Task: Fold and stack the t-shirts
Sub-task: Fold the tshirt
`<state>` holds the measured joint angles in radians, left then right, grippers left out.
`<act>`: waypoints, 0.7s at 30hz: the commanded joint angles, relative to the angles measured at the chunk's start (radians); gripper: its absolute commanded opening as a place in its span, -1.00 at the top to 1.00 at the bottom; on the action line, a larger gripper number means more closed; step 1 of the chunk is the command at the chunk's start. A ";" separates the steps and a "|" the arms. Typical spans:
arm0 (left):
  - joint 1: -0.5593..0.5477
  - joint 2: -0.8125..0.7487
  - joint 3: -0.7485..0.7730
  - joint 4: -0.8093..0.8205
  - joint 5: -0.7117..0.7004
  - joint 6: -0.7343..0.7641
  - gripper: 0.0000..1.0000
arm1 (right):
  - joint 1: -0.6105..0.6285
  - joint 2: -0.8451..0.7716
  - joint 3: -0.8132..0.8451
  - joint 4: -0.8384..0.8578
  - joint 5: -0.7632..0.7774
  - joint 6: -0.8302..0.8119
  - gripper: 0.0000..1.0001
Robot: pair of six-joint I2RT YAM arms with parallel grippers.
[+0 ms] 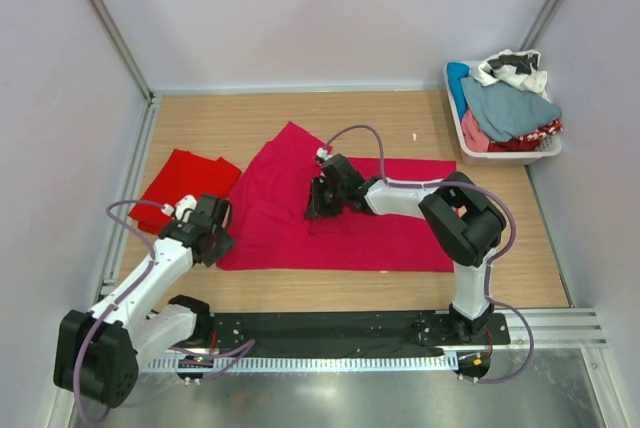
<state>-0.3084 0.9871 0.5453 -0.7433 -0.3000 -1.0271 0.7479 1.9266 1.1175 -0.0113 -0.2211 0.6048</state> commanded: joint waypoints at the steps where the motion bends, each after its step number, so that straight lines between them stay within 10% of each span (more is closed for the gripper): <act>1: -0.003 -0.010 0.053 -0.039 -0.065 0.022 0.10 | -0.002 -0.084 -0.018 0.048 0.058 -0.002 0.42; 9: 0.000 0.051 0.226 -0.022 -0.084 0.091 -0.47 | -0.089 -0.195 -0.053 -0.016 0.129 -0.020 0.15; 21: -0.001 0.804 0.941 0.153 0.038 0.334 -0.34 | -0.464 -0.396 -0.068 -0.300 0.451 -0.149 0.13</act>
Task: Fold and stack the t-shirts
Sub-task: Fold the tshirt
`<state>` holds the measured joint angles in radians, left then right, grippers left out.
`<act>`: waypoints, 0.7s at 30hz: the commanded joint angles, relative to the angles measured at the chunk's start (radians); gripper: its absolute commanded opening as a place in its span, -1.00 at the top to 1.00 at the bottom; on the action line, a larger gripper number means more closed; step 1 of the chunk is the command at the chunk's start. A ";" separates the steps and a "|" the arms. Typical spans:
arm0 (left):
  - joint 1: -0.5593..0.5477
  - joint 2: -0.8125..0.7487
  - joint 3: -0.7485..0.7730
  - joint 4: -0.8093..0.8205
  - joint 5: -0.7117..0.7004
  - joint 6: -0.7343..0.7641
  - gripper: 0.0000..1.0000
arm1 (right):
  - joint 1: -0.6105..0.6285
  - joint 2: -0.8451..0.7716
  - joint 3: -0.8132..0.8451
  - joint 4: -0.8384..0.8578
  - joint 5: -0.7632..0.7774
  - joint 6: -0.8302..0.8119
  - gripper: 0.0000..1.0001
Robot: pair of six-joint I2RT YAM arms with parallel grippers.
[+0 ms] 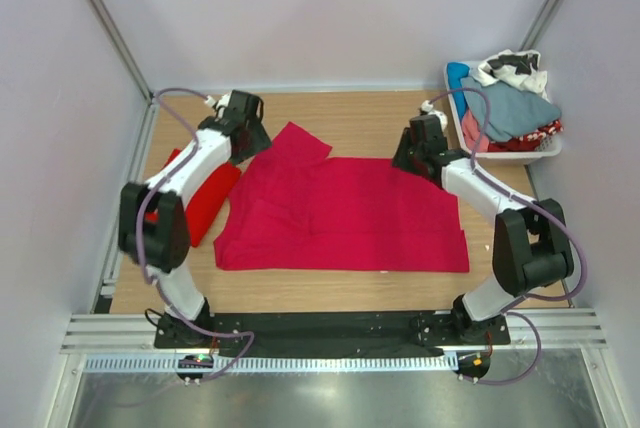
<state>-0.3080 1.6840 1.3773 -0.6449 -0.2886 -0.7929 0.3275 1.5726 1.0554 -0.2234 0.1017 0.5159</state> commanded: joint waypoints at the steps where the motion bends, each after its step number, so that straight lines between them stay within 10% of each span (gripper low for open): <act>1: -0.002 0.156 0.209 0.069 0.069 0.139 -0.33 | -0.086 -0.048 -0.008 -0.091 0.136 -0.066 0.13; 16: -0.002 0.830 0.993 -0.145 0.111 0.235 -0.38 | -0.314 -0.039 -0.009 -0.083 0.101 -0.082 0.13; 21: -0.008 0.908 1.034 -0.176 0.126 0.219 -0.33 | -0.355 -0.010 -0.009 -0.070 0.098 -0.080 0.13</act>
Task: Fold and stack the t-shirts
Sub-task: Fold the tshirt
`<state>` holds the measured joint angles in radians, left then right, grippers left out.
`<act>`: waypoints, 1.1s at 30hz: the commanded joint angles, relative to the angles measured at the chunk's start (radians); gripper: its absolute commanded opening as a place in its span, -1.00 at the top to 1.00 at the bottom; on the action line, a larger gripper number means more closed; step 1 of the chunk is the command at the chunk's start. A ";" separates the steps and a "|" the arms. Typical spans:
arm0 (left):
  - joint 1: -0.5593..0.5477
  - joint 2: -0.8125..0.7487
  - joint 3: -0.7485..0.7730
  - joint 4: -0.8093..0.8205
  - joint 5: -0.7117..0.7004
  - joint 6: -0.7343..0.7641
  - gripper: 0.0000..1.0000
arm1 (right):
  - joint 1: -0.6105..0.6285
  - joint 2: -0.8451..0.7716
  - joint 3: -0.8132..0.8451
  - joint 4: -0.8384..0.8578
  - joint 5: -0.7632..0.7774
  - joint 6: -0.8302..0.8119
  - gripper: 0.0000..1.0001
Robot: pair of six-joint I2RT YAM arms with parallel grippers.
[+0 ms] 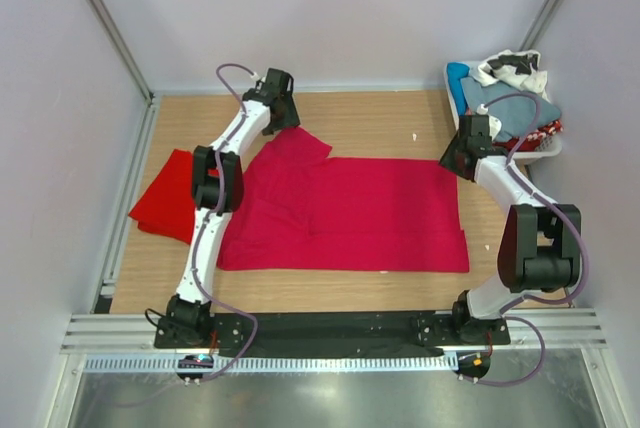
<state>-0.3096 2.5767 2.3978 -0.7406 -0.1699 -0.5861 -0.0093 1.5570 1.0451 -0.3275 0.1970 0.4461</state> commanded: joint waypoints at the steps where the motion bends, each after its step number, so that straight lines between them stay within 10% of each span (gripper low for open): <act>1: -0.006 0.014 0.002 -0.071 0.009 0.009 -0.33 | -0.021 0.014 0.006 0.036 0.005 -0.010 0.12; 22: -0.033 -0.001 -0.020 -0.043 -0.042 0.057 1.00 | -0.055 0.219 0.179 0.004 0.159 -0.021 -0.01; 33: -0.033 -0.104 -0.100 0.030 -0.028 0.078 1.00 | -0.057 0.319 0.231 0.041 0.122 -0.001 -0.05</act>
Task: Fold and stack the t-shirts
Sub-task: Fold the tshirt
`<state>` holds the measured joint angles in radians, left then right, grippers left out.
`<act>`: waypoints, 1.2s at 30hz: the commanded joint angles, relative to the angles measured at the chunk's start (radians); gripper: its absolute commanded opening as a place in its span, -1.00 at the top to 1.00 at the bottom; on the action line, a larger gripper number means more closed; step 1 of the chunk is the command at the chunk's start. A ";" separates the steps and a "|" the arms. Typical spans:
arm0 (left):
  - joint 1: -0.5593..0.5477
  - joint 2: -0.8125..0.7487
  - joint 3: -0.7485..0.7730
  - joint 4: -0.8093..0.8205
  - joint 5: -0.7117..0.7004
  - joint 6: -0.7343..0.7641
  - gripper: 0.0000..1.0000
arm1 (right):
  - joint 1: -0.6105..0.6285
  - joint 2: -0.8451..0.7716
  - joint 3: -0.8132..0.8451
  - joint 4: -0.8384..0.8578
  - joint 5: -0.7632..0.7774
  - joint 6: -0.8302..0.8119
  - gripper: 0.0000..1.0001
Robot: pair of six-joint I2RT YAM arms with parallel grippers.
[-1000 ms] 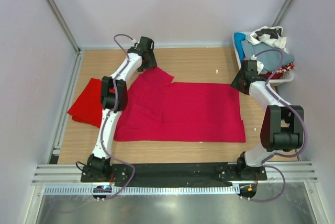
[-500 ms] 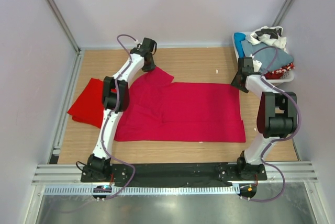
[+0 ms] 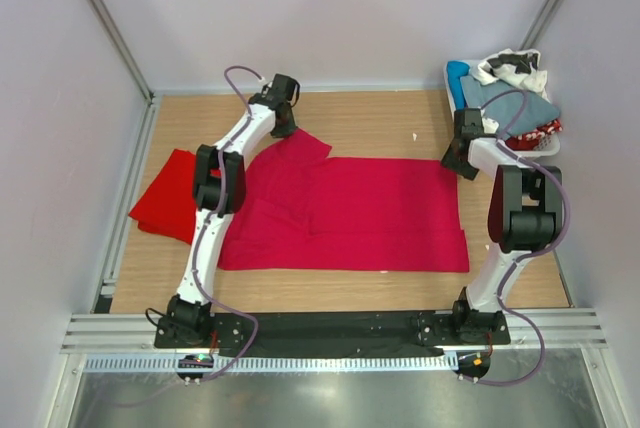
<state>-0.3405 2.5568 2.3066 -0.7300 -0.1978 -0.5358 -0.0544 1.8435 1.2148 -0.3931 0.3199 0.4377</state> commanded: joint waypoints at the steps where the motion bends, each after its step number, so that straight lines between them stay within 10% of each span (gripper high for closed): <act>1: -0.002 -0.086 -0.012 0.020 0.001 0.028 1.00 | -0.012 0.037 0.060 0.124 -0.005 0.010 -0.06; 15: 0.000 -0.173 -0.117 0.032 0.009 0.023 1.00 | 0.010 0.092 0.028 0.232 0.036 0.042 0.16; 36: 0.000 -0.283 -0.144 0.057 0.041 0.025 1.00 | 0.208 -0.145 -0.159 0.387 0.291 -0.109 -0.13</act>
<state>-0.3405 2.3486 2.1353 -0.6960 -0.1638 -0.5247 0.1219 1.7691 1.0542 -0.0921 0.5095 0.3794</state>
